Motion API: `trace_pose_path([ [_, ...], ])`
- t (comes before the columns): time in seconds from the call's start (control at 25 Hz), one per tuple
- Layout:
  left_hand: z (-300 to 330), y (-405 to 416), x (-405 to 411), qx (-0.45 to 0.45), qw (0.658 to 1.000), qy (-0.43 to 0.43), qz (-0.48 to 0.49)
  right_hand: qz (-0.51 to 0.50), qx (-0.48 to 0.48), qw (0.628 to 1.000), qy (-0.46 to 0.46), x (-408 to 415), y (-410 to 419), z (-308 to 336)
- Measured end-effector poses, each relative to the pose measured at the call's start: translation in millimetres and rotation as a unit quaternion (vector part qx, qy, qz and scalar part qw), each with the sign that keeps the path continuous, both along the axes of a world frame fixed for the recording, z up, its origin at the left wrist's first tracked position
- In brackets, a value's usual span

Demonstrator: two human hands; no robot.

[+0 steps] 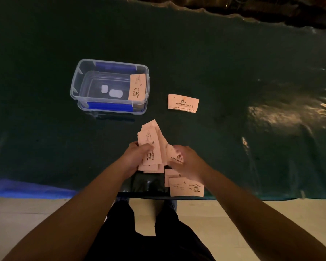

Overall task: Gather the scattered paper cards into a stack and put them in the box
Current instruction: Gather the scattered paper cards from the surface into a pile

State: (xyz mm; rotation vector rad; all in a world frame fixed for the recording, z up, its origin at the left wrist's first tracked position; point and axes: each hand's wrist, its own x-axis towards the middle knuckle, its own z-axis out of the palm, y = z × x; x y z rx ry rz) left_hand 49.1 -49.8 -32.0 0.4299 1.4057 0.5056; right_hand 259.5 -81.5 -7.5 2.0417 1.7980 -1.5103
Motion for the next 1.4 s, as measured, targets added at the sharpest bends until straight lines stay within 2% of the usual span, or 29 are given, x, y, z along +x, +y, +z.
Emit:
trace_pose_path([
  [0.04,-1,1,-2,-0.004,1.000,0.000,-0.002,0.083,0.031,0.993,-0.084,11,-7,-4],
  [0.12,0,1,-7,-0.006,1.000,0.000,-0.004,0.200,0.050,0.962,-0.178,29,-20,-17],
  [0.2,-1,1,-8,-0.005,1.000,0.002,-0.002,0.263,0.052,0.940,-0.213,39,-31,-25],
  [0.32,-3,-1,-10,-0.007,1.000,0.003,0.002,0.300,0.096,0.923,-0.220,40,-46,-29],
  [0.44,-5,-2,-12,-0.007,1.000,-0.002,0.007,0.282,0.126,0.925,-0.220,34,-52,-30],
  [0.72,-8,-4,-21,-0.006,1.000,0.007,0.024,0.252,0.084,0.941,-0.211,28,-40,-34],
  [0.92,-10,-9,-27,-0.011,0.999,0.008,0.048,0.127,0.123,0.969,-0.171,26,-22,-31],
  [1.2,-13,-10,-37,-0.014,0.997,0.013,0.074,0.127,0.109,0.967,-0.192,9,6,-35],
  [1.4,-15,-9,-46,-0.011,0.996,0.026,0.086,0.031,0.117,0.978,-0.167,-24,19,-41],
])
